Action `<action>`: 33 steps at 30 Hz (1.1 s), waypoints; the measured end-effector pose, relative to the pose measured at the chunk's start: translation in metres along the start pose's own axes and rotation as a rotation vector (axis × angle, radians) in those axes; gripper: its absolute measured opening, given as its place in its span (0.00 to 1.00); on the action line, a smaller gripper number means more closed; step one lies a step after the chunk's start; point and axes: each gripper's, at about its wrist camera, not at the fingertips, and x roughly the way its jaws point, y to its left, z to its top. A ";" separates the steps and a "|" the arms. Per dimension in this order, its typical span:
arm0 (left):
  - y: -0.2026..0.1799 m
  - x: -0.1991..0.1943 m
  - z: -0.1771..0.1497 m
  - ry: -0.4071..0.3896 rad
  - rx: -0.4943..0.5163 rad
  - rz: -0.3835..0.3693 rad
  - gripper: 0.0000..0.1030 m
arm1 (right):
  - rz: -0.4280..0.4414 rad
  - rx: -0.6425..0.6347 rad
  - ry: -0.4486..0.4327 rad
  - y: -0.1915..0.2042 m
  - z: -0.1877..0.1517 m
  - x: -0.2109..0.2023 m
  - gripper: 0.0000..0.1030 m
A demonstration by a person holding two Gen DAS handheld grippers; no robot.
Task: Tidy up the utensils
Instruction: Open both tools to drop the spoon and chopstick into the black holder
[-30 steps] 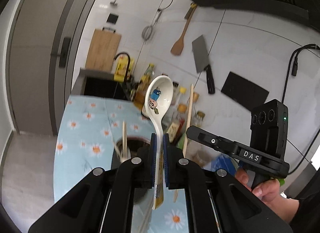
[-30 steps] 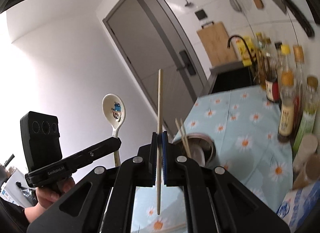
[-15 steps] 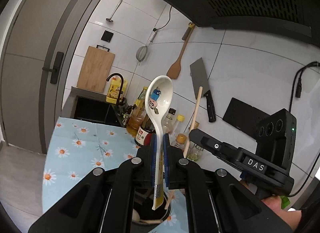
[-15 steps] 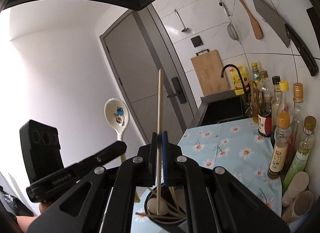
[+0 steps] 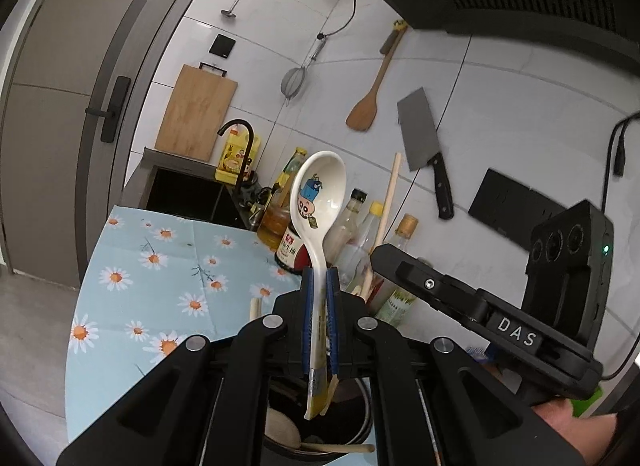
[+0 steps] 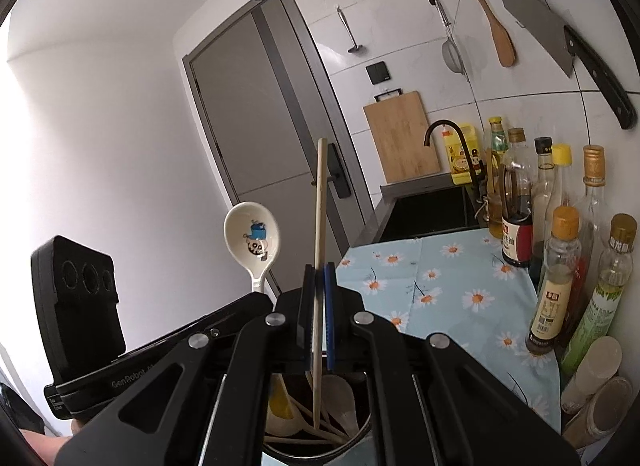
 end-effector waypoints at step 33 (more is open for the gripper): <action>-0.022 -0.057 -0.005 0.018 0.000 0.112 0.20 | 0.024 0.145 0.043 0.005 -0.010 -0.059 0.29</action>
